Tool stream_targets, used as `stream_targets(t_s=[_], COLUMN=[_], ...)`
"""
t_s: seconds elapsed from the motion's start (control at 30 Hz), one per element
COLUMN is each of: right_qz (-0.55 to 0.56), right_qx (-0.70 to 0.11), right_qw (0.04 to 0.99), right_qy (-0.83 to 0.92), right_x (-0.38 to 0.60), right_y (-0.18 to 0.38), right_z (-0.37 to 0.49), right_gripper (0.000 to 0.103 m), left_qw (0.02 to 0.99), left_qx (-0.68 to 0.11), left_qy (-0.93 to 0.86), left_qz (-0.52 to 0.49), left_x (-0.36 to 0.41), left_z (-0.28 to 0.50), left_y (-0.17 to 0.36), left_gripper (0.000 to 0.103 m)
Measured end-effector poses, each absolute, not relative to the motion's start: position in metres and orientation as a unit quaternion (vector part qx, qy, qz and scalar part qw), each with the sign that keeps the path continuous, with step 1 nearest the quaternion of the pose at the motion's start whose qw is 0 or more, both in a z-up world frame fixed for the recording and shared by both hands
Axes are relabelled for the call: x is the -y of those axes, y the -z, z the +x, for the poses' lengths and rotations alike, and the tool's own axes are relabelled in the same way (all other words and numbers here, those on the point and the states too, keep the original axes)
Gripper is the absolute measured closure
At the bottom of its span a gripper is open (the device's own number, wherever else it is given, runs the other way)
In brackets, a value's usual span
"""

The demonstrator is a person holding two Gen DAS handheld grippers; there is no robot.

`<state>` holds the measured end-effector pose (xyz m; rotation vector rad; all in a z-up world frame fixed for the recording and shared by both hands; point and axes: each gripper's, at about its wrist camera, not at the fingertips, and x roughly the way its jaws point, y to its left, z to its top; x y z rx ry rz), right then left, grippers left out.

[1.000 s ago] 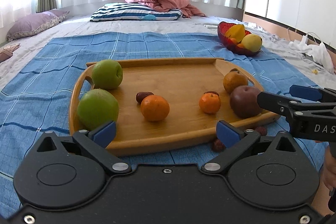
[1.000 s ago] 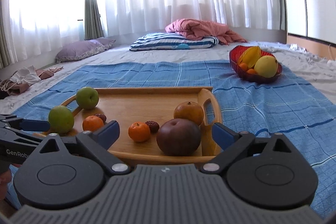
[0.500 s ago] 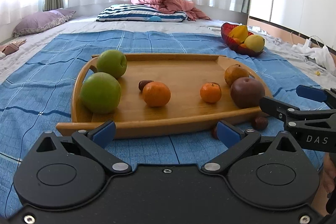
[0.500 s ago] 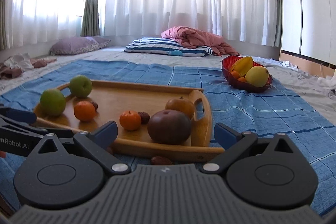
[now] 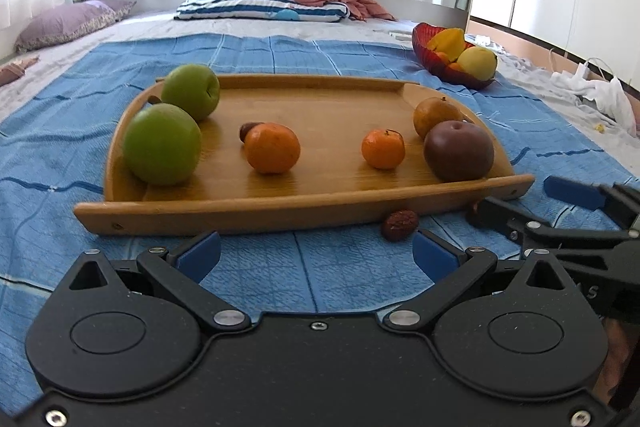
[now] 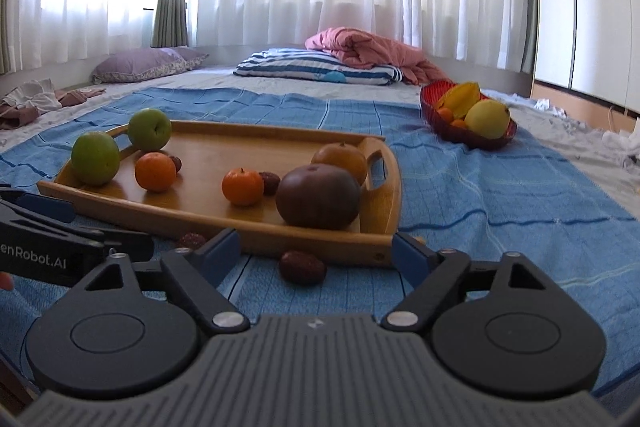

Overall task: Organize fruits
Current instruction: 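Withdraw both open grippers from the tray toward the dates on the cloth beside it, then close the left gripper on a dark red date while the right closes on another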

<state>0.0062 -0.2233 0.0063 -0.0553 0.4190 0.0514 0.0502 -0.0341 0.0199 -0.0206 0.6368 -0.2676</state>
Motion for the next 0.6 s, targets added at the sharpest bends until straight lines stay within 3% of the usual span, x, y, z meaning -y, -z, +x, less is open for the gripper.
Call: stream_targets(t_s=[0.33, 0.43, 0.5, 0.6], right_qz=[0.041, 0.057, 0.068, 0.068], right_qx=[-0.229, -0.231, -0.234, -0.238], right_qw=[0.972, 0.971, 0.97, 0.969], right_qy=[-0.027, -0.021, -0.018, -0.013], right_x=[0.224, 0.225, 0.225, 0.223], right_y=[0.003, 0.004, 0.005, 0.005], right_z=[0.012, 0.014, 0.016, 0.017], right_gripper=[0.045, 0.049, 0.051, 0.056], left_qw=[0.931, 0.93, 0.929, 0.927], left_qx=[-0.332, -0.334, -0.337, -0.339], left_qy=[0.142, 0.146, 0.147, 0.149], left_qz=[-0.041, -0.048, -0.054, -0.055], left_x=[0.041, 0.045, 0.047, 0.051], left_z=[0.058, 0.061, 0.063, 0.066], left_y=[-0.02, -0.02, -0.018, -0.018], left_gripper=[0.015, 0.023, 0.038, 0.045])
